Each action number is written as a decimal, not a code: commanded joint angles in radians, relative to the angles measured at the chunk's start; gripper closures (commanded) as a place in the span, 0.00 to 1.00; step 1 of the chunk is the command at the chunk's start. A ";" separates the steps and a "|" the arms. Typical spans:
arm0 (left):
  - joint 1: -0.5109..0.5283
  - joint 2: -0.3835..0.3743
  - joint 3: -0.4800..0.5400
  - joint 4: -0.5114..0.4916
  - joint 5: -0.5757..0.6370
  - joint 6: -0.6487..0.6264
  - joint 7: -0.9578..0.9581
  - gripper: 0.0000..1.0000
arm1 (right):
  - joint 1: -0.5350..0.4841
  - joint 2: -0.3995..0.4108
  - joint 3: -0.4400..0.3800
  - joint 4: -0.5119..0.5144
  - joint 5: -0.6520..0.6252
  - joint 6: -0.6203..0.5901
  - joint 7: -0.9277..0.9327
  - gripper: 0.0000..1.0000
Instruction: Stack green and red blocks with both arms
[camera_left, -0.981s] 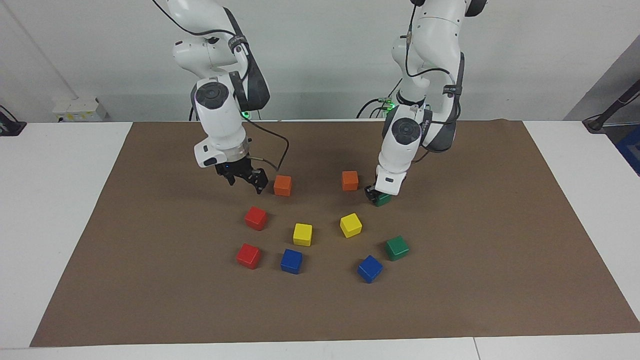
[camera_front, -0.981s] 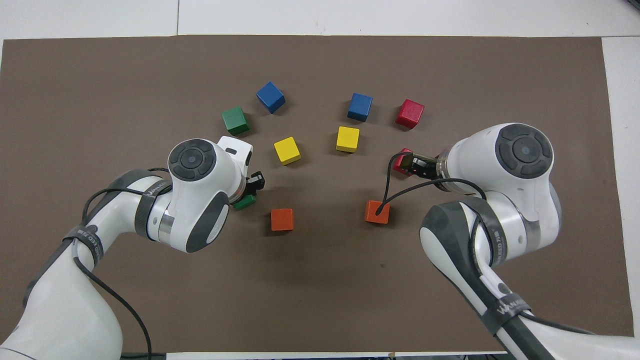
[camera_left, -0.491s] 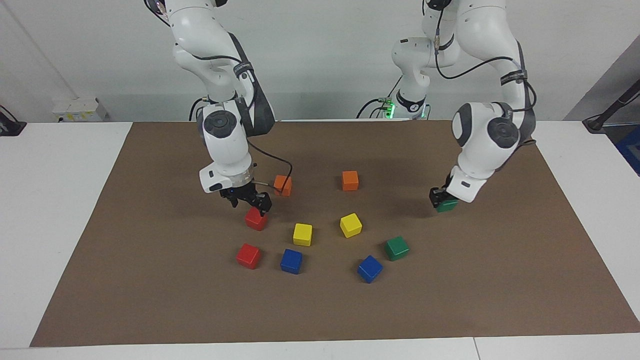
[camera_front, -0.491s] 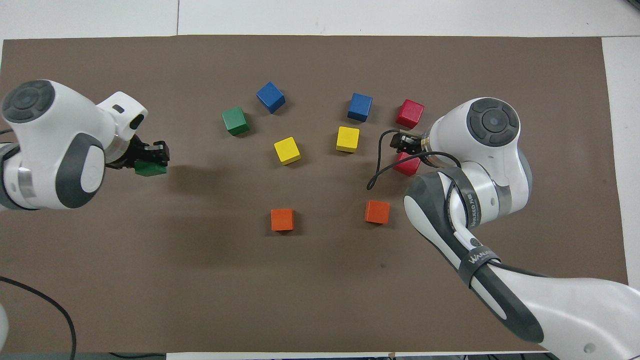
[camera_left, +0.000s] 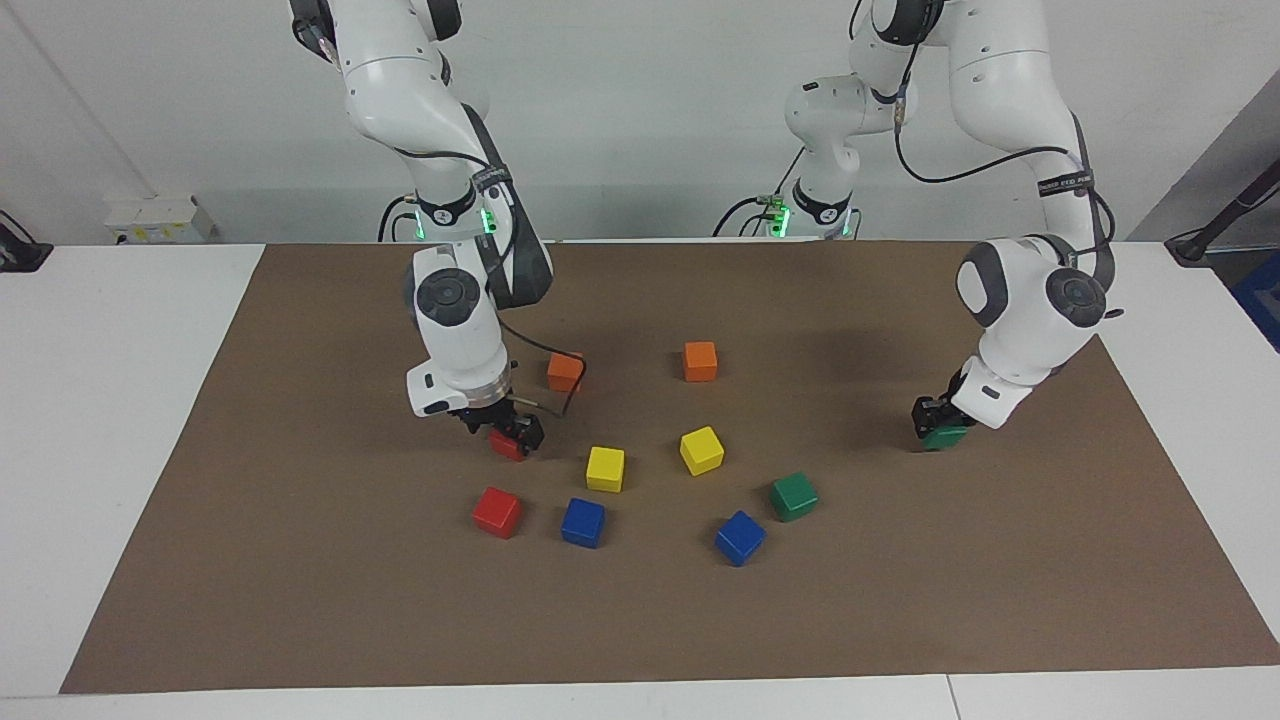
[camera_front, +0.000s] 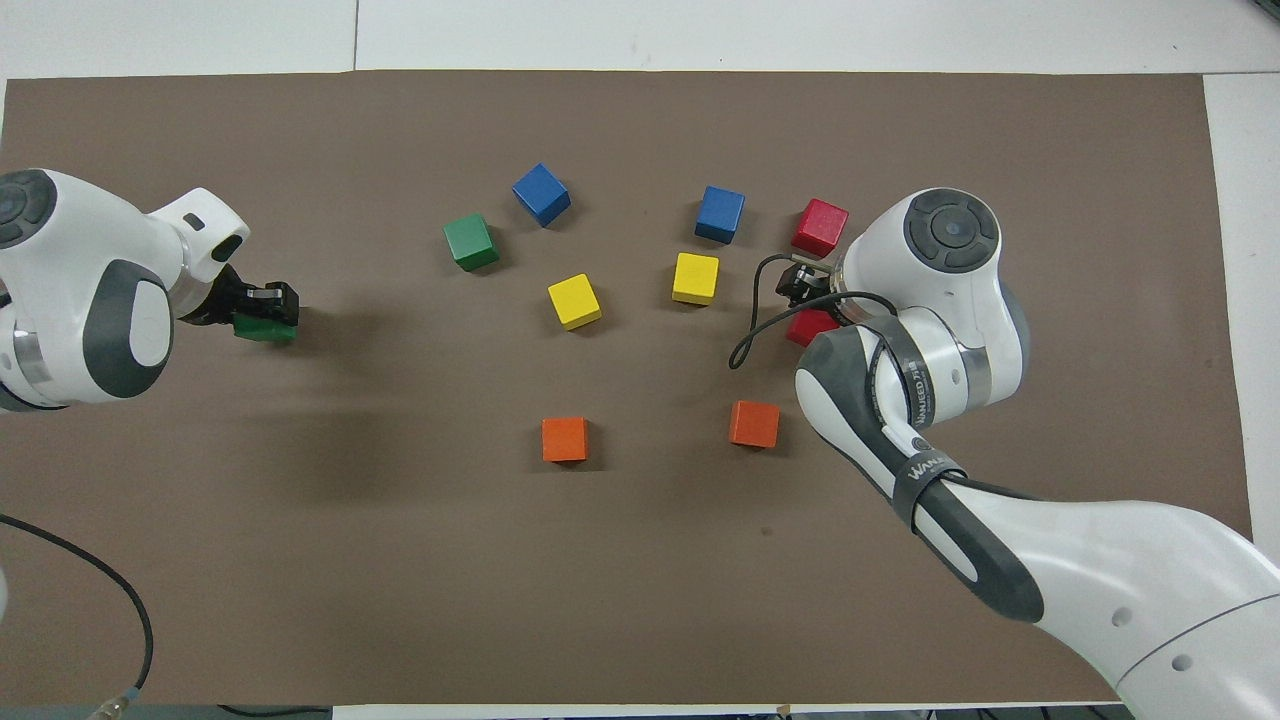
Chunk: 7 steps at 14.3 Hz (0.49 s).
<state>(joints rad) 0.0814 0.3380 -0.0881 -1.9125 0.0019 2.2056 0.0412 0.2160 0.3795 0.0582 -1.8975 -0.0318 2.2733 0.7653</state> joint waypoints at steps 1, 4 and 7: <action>-0.002 0.025 0.007 0.003 0.013 0.041 0.054 1.00 | 0.005 0.007 0.005 0.009 -0.017 0.009 0.046 0.00; 0.011 0.023 0.007 -0.039 0.013 0.091 0.052 0.54 | 0.009 0.007 0.005 0.005 -0.017 0.012 0.065 0.00; 0.017 0.023 0.008 -0.025 0.013 0.077 0.055 0.00 | 0.014 0.006 0.006 -0.021 -0.017 0.049 0.074 0.00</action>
<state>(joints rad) 0.0845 0.3580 -0.0828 -1.9271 0.0023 2.2585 0.0769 0.2253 0.3817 0.0612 -1.8993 -0.0318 2.2839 0.7978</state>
